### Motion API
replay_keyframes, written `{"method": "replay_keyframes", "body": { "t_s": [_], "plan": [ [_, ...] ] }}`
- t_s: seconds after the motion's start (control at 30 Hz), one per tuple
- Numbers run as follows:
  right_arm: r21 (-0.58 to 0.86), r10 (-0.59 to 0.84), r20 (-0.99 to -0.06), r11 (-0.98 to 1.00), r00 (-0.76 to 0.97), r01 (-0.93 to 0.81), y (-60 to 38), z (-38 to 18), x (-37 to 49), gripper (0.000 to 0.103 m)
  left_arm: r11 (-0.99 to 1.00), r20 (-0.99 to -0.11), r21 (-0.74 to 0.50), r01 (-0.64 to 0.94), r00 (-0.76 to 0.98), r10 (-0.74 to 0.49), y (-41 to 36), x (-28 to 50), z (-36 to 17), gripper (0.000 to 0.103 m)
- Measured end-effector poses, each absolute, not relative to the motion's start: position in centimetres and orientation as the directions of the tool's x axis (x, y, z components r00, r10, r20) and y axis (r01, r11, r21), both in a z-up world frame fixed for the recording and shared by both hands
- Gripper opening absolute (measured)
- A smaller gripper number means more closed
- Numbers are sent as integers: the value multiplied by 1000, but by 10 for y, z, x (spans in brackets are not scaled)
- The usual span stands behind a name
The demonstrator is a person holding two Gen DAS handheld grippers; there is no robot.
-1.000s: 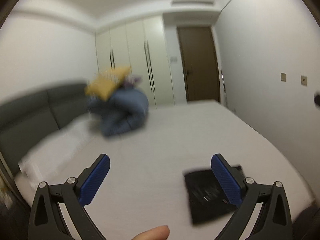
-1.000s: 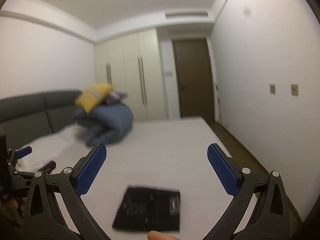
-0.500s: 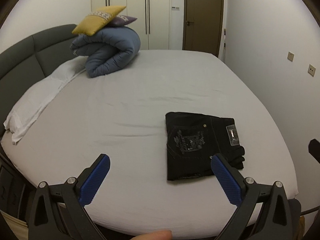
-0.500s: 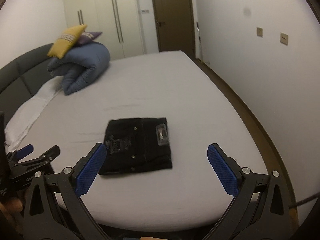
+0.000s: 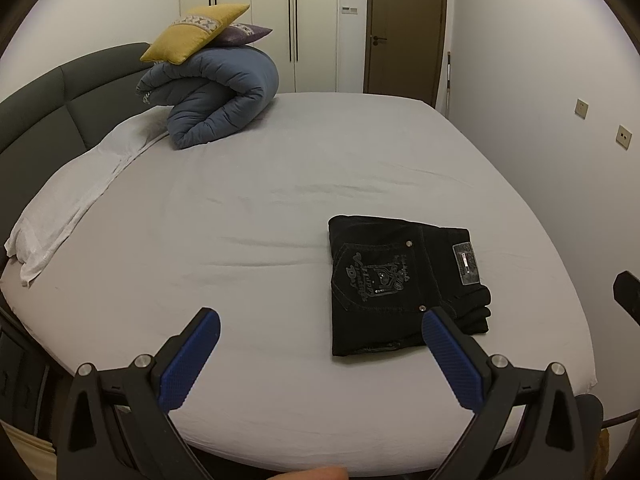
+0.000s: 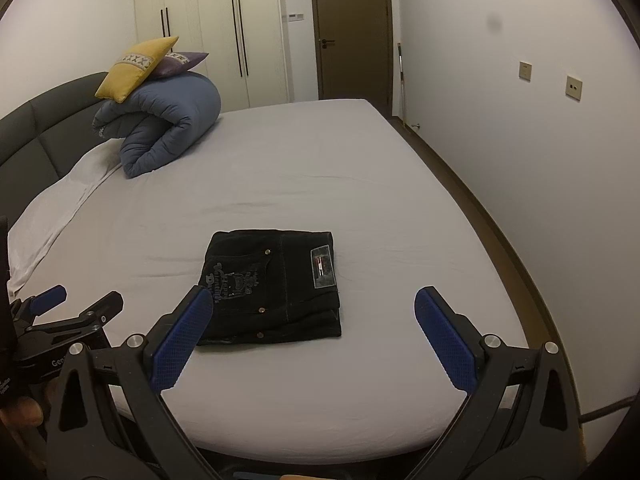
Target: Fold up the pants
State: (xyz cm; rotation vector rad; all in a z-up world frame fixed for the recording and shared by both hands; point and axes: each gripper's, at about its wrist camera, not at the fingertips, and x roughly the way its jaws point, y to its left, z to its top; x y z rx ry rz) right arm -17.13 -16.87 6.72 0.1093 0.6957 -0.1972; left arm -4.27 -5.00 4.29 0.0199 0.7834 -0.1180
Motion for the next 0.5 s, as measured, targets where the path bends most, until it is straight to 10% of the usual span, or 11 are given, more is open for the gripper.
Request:
{"method": "replay_keyframes", "body": {
  "t_s": [0.5],
  "plan": [
    [39, -137, -653, 976, 745, 213, -167, 64, -168, 103, 994, -705, -22, 108, 703, -91, -50, -42, 42, 103]
  ]
}}
